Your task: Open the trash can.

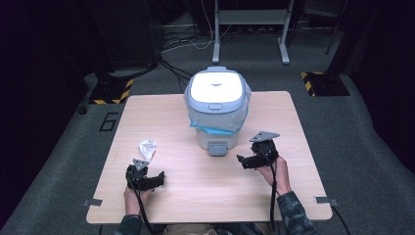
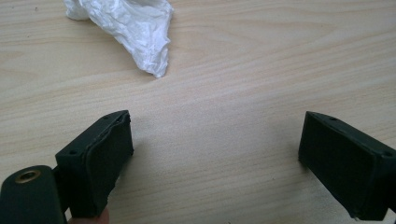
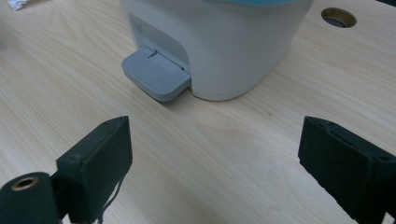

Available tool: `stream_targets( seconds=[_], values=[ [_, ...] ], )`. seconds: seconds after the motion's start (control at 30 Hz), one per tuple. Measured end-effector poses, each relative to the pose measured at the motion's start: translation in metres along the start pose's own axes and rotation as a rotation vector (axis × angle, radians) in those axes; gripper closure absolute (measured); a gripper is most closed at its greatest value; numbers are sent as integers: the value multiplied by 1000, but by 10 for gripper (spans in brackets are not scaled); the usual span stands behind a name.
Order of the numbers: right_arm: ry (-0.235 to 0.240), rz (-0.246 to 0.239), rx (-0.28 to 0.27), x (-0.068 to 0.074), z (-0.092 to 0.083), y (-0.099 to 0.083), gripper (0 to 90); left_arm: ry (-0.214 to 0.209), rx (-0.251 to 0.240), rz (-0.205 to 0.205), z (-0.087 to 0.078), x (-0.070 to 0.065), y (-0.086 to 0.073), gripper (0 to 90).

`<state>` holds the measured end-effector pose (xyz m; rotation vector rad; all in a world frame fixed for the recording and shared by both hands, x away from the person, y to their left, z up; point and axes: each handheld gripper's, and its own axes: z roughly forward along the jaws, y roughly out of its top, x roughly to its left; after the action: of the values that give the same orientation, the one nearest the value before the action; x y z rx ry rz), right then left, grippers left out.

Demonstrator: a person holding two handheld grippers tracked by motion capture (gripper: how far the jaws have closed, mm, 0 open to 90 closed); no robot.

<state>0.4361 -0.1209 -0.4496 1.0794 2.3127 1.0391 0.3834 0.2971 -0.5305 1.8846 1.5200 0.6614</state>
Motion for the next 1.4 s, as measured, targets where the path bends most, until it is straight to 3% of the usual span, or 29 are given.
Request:
stream_targets(
  seconds=[0.17,0.3,0.33,0.37,0.4,0.43,0.47,0.5,0.57,0.7,0.97,1.07,1.2,1.33,1.4],
  values=[
    [12,-16,-4,5,6,6,163,-1,-1,0,0,0,0,99],
    [28,-33,-30,13,12,11,378,-3,0,0,0,0,0,101],
    [27,-42,-48,17,15,12,517,-3,-1,0,0,0,0,102],
    [27,-42,-48,17,15,12,517,-3,-1,0,0,0,0,102],
    [19,-45,-61,22,20,14,669,-4,0,1,0,0,0,104],
    [19,-45,-61,22,20,14,669,-4,0,1,0,0,0,104],
    [15,-50,-80,27,25,14,780,-4,-1,0,0,0,0,105],
    [15,-50,-80,27,25,14,780,-4,-1,0,0,0,0,106],
    [-4,-53,-111,34,33,14,900,-5,0,-1,0,0,0,113],
    [-18,-36,-150,40,47,11,900,-6,-2,-3,-1,1,0,118],
    [-36,-43,-159,49,71,5,900,-4,-3,-4,-1,0,0,124],
    [-65,-49,-153,50,84,0,900,-4,-3,-4,-1,0,0,125],
    [-72,-54,-159,51,87,-3,900,-3,-3,-4,-1,1,0,126],
    [-80,-85,-156,55,90,-6,900,-3,-3,-4,-1,0,0,127],
    [-106,-110,-182,56,91,-10,900,-2,-4,-3,-1,0,0,129]
  ],
)
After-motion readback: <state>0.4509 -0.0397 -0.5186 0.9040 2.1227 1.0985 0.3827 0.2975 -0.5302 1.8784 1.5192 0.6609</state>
